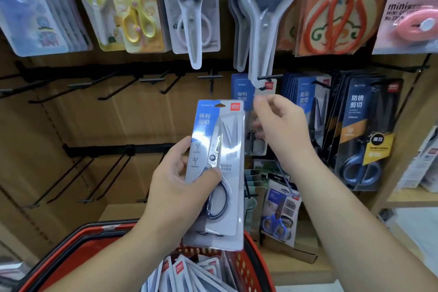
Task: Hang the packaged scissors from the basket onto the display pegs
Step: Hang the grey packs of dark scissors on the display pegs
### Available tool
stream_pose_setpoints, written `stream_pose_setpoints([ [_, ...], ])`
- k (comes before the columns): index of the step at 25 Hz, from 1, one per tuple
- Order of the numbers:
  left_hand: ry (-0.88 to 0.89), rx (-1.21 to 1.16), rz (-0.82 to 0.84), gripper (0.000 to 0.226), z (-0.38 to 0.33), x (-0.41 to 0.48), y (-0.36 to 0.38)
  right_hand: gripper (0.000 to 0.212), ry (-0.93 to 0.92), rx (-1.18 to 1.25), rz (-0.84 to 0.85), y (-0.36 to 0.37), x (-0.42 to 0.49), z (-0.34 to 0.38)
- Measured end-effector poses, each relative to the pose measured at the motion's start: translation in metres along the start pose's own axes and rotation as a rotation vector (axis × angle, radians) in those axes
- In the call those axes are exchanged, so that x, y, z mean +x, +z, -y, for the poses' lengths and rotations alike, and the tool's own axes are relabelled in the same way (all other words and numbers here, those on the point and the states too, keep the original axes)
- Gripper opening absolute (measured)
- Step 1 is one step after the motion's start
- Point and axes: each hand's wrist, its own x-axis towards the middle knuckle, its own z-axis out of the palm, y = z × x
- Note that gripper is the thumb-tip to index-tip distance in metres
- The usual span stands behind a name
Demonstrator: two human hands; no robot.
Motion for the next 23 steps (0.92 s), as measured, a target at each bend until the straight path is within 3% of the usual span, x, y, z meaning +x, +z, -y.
stream_pose_setpoints([
  [3, 0.027, -0.013, -0.060, 0.049, 0.002, 0.011, 0.015, 0.020, 0.243, 0.259, 0.349, -0.005, -0.010, 0.008],
  [10, 0.027, -0.029, -0.032, 0.049, -0.002, 0.019, 0.028, 0.044, 0.245, 0.322, 0.415, -0.024, -0.012, -0.008],
  [15, 0.067, 0.037, -0.076, 0.052, 0.000, 0.022, 0.019, 0.055, 0.081, 0.175, 0.143, -0.029, -0.007, -0.014],
  [20, 0.049, 0.097, 0.011, 0.067, 0.000, 0.011, 0.009, 0.057, -0.119, 0.093, -0.243, -0.038, -0.007, -0.035],
  [23, 0.039, 0.109, 0.048, 0.072, -0.001, 0.005, 0.008, 0.061, -0.185, 0.088, -0.260, -0.036, -0.013, -0.039],
])
